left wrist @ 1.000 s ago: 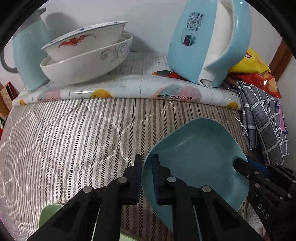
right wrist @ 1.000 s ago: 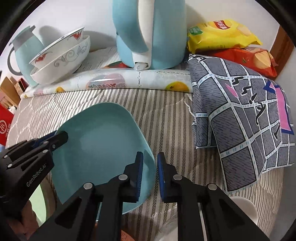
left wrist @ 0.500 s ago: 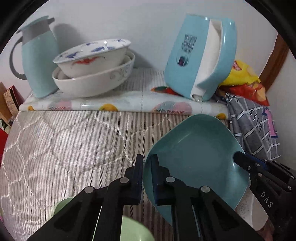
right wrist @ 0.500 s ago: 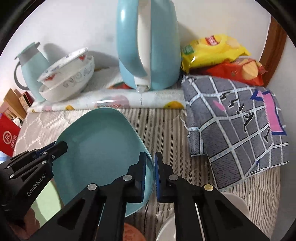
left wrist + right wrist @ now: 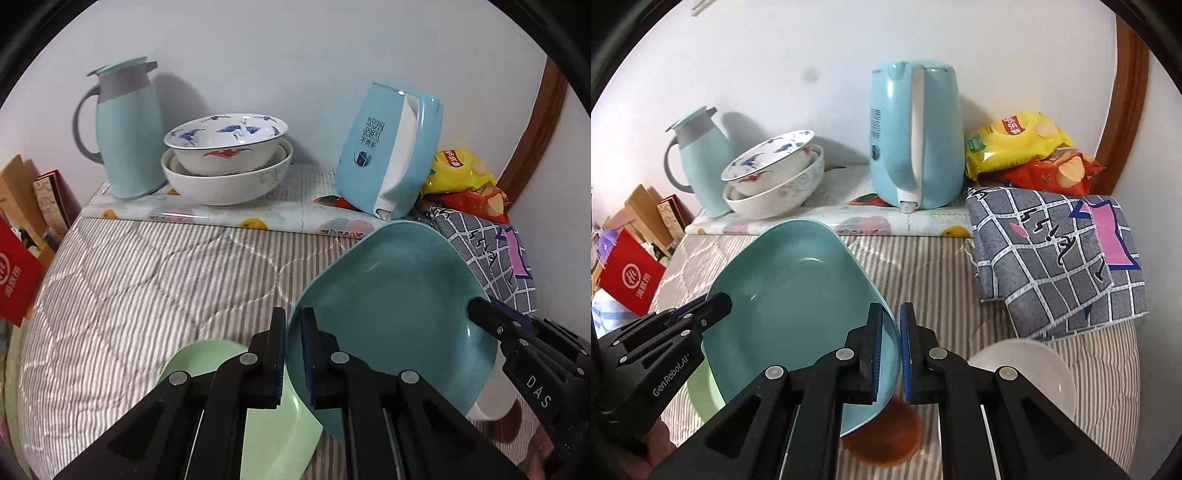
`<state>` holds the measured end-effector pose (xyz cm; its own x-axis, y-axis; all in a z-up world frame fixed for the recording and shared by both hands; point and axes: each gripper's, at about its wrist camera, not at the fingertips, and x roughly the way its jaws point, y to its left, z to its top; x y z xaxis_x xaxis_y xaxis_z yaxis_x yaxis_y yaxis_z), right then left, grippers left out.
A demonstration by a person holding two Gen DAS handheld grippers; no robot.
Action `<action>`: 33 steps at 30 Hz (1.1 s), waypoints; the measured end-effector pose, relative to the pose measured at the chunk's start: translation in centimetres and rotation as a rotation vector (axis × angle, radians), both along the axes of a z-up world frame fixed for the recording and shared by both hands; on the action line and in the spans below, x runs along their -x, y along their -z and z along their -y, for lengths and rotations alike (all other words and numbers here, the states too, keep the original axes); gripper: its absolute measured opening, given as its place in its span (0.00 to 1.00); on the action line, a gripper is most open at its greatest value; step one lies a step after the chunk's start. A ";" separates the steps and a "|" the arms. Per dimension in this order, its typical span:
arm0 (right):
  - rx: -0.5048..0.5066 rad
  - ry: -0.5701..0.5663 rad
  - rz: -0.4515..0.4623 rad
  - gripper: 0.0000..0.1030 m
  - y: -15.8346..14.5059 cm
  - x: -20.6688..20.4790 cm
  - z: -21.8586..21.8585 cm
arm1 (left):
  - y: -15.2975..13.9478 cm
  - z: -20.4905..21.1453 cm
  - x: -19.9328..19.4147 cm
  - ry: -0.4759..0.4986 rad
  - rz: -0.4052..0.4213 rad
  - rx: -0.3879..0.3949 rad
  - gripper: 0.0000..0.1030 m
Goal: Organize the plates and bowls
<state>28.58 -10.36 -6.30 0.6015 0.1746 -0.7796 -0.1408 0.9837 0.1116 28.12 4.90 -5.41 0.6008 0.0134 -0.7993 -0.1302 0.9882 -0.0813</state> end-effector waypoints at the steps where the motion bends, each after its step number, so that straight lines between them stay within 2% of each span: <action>1: 0.001 -0.001 0.003 0.09 -0.2 0.5 -0.1 | -0.2 -0.1 0.5 -0.004 0.003 0.006 0.09; 18: 0.022 0.001 0.019 0.10 -1.0 7.4 -1.2 | -0.3 -1.4 7.1 -0.022 0.016 0.066 0.09; 33: 0.059 -0.083 0.012 0.10 0.3 8.0 -6.0 | 1.6 -6.0 9.1 -0.099 -0.012 0.089 0.09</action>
<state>20.56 -4.37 -6.65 0.5960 0.1779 -0.7831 -0.2228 0.9735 0.0516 19.05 10.93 -6.97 0.5901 0.0008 -0.8074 -0.2283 0.9593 -0.1659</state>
